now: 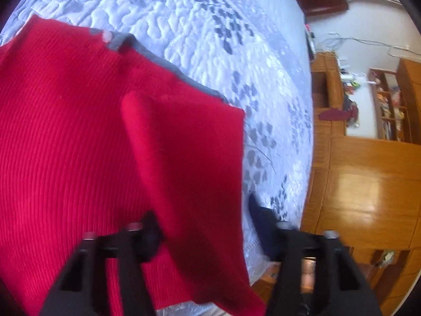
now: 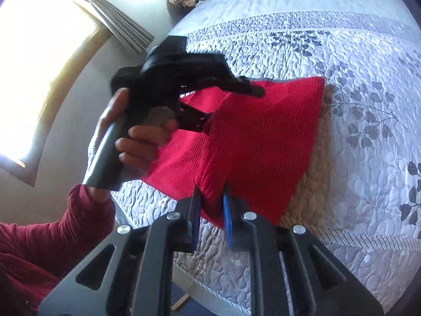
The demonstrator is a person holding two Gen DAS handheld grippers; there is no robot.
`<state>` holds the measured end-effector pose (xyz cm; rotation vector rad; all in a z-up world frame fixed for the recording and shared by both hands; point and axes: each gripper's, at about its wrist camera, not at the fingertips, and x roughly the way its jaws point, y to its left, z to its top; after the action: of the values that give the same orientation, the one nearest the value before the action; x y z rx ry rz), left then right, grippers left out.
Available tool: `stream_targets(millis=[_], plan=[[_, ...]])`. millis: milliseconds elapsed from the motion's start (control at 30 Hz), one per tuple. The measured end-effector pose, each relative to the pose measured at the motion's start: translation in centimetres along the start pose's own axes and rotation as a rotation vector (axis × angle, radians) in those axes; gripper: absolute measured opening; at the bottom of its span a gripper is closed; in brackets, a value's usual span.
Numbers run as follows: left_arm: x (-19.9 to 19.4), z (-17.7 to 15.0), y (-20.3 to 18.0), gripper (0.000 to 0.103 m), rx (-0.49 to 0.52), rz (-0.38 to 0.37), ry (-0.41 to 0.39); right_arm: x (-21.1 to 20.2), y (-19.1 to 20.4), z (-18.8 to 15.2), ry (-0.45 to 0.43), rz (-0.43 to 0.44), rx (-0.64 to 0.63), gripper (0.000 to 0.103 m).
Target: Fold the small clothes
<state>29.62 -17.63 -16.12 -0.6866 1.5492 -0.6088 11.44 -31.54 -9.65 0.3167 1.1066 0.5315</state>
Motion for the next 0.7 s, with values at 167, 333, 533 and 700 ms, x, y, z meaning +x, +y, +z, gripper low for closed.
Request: stream_targets(millis=[167, 333, 533, 700], plan=[[0.2, 0.4, -0.1, 0.015, -0.022, -0.03, -0.022, -0.4, -0.5, -0.5, -0.006, 0.007, 0.017, 0.014], [-2.0, 0.3, -1.4, 0.014, 0.053, -0.032, -0.078, 1.1, 1.3, -0.4, 0.019, 0.033, -0.005, 0.014], [-7.9, 0.4, -1.4, 0.014, 0.135, 0.014, -0.174, 4.7, 5.7, 1.5, 0.047, 0.13, -0.064, 0.013], [-13.3, 0.3, 0.0, 0.014, 0.209, 0.129, -0.251, 9.5, 10.1, 2.8, 0.106, 0.173, -0.132, 0.013]])
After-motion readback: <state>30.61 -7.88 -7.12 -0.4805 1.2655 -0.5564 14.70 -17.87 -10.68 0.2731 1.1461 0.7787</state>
